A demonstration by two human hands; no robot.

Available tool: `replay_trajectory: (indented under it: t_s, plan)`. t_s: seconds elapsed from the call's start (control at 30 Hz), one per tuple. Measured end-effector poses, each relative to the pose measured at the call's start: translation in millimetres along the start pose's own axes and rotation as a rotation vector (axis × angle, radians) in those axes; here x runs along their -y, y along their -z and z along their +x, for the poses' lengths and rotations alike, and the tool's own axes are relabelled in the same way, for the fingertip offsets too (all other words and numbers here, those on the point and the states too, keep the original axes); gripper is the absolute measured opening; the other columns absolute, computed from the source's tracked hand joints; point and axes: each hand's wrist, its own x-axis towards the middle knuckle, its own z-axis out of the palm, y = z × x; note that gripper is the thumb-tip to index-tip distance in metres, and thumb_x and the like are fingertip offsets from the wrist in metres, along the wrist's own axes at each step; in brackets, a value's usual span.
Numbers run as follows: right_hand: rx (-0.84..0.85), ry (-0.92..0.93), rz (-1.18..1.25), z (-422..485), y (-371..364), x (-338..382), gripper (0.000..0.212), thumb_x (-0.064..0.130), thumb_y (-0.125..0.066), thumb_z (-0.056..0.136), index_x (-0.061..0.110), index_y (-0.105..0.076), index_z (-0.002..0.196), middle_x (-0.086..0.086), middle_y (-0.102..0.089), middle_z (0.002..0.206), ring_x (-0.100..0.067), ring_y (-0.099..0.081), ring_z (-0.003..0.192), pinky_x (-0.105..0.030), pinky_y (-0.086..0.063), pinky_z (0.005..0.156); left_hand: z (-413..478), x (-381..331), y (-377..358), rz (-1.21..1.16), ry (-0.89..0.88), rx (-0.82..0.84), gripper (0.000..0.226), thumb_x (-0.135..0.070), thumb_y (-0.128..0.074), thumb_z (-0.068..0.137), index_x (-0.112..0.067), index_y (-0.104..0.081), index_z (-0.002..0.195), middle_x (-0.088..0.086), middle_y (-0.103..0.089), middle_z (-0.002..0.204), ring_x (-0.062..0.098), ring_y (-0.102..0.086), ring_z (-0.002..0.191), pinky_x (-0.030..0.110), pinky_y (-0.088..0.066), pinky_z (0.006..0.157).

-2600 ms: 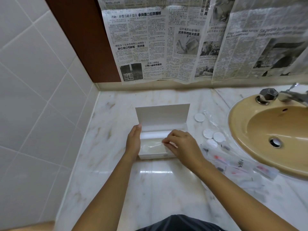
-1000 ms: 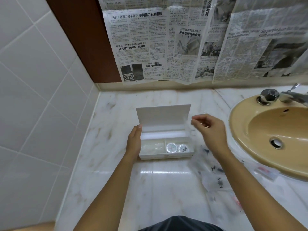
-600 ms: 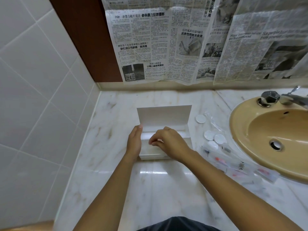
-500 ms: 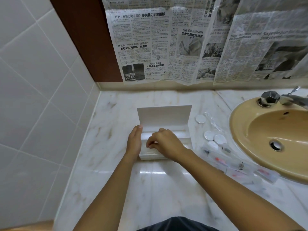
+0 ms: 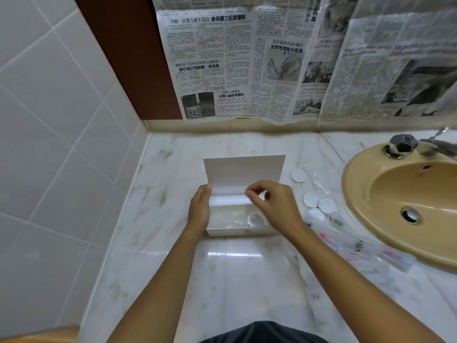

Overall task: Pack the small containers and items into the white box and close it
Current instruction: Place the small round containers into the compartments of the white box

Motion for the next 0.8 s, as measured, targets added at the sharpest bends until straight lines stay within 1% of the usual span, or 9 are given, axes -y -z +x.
replay_trajectory:
  t_s: [0.1, 0.2, 0.27, 0.33, 0.4, 0.5, 0.63, 0.67, 0.8]
  plan:
    - [-0.163, -0.096, 0.013, 5, 27, -24, 0.009, 0.017, -0.068, 0.087, 0.019, -0.075, 0.082, 0.011, -0.071, 0.078, 0.0, -0.058, 0.066, -0.017, -0.044, 0.065, -1, -1, 0, -0.006, 0.005, 0.002, 0.032, -0.034, -0.039, 0.106, -0.021, -0.061, 0.126, -0.013, -0.063, 0.121, 0.0, -0.054, 0.113, 0.006, -0.035, 0.087]
    - [-0.263, -0.163, -0.105, 12, 48, -59, 0.01, 0.02, -0.065, 0.089, 0.02, -0.074, 0.093, 0.006, -0.072, 0.086, -0.008, -0.062, 0.075, -0.029, -0.049, 0.072, -3, -3, 0, -0.015, 0.026, 0.004, 0.029, -0.034, -0.039, 0.106, -0.024, -0.06, 0.124, -0.018, -0.061, 0.117, -0.005, -0.053, 0.109, 0.004, -0.034, 0.085]
    - [-0.275, -0.235, -0.307, 15, 58, -85, 0.02, 0.024, -0.063, 0.091, 0.019, -0.071, 0.109, -0.001, -0.071, 0.101, -0.021, -0.063, 0.091, -0.037, -0.048, 0.081, -4, -5, -1, -0.021, 0.036, 0.004, 0.027, -0.034, -0.039, 0.106, -0.027, -0.059, 0.122, -0.023, -0.06, 0.114, -0.01, -0.052, 0.106, 0.003, -0.034, 0.083]
    - [-0.254, -0.344, -0.565, 16, 65, -107, 0.032, 0.025, -0.059, 0.093, 0.018, -0.064, 0.124, -0.008, -0.067, 0.118, -0.033, -0.057, 0.107, -0.044, -0.042, 0.089, -5, -6, -1, -0.026, 0.044, 0.009, 0.027, -0.035, -0.039, 0.106, -0.028, -0.059, 0.123, -0.025, -0.059, 0.113, -0.013, -0.051, 0.104, 0.005, -0.034, 0.084]
    - [-0.229, -0.427, -0.701, 14, 70, -121, 0.038, 0.023, -0.054, 0.094, 0.019, -0.059, 0.132, -0.01, -0.062, 0.129, -0.038, -0.051, 0.112, -0.047, -0.036, 0.091, -6, -7, -1, -0.027, 0.045, 0.007, 0.028, -0.036, -0.039, 0.106, -0.027, -0.059, 0.125, -0.026, -0.059, 0.114, -0.013, -0.052, 0.104, 0.008, -0.034, 0.086]
    - [-0.199, -0.48, -0.741, 11, 74, -135, 0.038, 0.015, -0.051, 0.094, 0.02, -0.06, 0.13, -0.01, -0.064, 0.125, -0.036, -0.05, 0.109, -0.045, -0.032, 0.09, -6, -8, -1, -0.02, 0.051, 0.003, 0.029, -0.035, -0.038, 0.106, -0.027, -0.057, 0.126, -0.023, -0.059, 0.115, -0.011, -0.051, 0.103, 0.013, -0.032, 0.092]
    - [-0.221, -0.47, -0.764, 12, 73, -141, 0.031, 0.013, -0.052, 0.096, 0.022, -0.067, 0.121, -0.008, -0.07, 0.111, -0.034, -0.053, 0.102, -0.043, -0.032, 0.088, -6, -8, -2, -0.022, 0.053, -0.006, 0.025, -0.034, -0.038, 0.106, -0.028, -0.056, 0.123, -0.022, -0.058, 0.112, -0.004, -0.051, 0.107, 0.017, -0.031, 0.095]
    - [-0.225, -0.473, -0.763, 13, 72, -141, 0.03, 0.013, -0.052, 0.096, 0.023, -0.069, 0.119, -0.007, -0.071, 0.107, -0.033, -0.054, 0.101, -0.043, -0.032, 0.087, -6, -8, -2, -0.021, 0.054, -0.007, 0.025, -0.034, -0.038, 0.106, -0.028, -0.056, 0.123, -0.023, -0.058, 0.112, -0.005, -0.051, 0.107, 0.017, -0.031, 0.095]
    - [-0.257, -0.462, -0.75, 15, 71, -140, 0.026, 0.013, -0.056, 0.092, 0.024, -0.075, 0.107, -0.005, -0.073, 0.097, -0.032, -0.055, 0.096, -0.041, -0.032, 0.084, -6, -7, -2, -0.012, 0.059, -0.002, 0.021, -0.035, -0.039, 0.106, -0.031, -0.055, 0.119, -0.03, -0.055, 0.108, -0.018, -0.048, 0.099, 0.015, -0.03, 0.095]
